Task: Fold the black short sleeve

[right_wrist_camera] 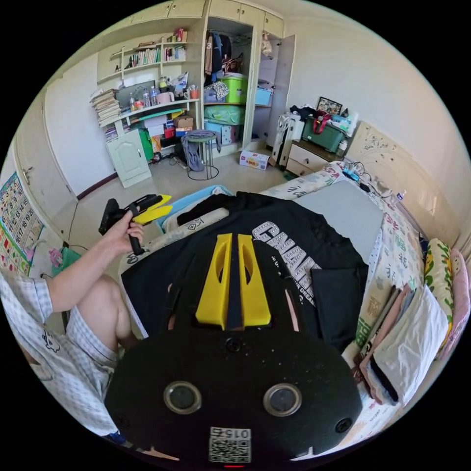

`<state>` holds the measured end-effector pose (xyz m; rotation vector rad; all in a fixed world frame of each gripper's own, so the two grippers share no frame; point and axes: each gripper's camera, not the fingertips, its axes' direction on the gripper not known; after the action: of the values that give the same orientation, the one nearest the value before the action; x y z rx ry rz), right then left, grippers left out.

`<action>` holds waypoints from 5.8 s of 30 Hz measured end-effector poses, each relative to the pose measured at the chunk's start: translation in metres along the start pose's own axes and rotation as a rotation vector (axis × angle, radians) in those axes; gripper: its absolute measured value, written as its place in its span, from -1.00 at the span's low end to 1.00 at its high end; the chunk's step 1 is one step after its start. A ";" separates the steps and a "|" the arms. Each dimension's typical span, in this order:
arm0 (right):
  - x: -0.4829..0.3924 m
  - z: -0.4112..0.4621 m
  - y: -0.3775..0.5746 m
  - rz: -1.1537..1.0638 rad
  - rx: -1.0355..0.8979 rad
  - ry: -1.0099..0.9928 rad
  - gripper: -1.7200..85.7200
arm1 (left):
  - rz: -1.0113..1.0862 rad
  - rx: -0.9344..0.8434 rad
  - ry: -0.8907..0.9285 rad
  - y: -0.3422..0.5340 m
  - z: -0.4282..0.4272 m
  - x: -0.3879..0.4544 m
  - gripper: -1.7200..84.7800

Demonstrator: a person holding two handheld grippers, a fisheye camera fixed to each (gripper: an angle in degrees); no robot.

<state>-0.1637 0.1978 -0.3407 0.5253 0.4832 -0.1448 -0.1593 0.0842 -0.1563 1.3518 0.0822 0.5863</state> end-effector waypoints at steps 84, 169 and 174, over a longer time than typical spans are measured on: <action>0.218 0.268 -0.009 0.235 -0.283 -0.029 -0.85 | 1.481 -1.146 -0.211 0.089 0.219 0.129 -0.79; 0.188 0.314 0.139 0.434 0.216 0.318 -0.84 | 1.172 -0.666 -0.254 0.053 0.162 0.277 -0.78; 0.268 0.380 0.187 0.510 -0.045 0.361 -0.77 | 1.237 -0.608 -0.307 0.044 0.263 0.339 -0.69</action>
<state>0.2729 0.1602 -0.0977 0.6175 0.6858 0.4553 0.2163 0.0036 0.0397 0.7479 -1.1667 1.2749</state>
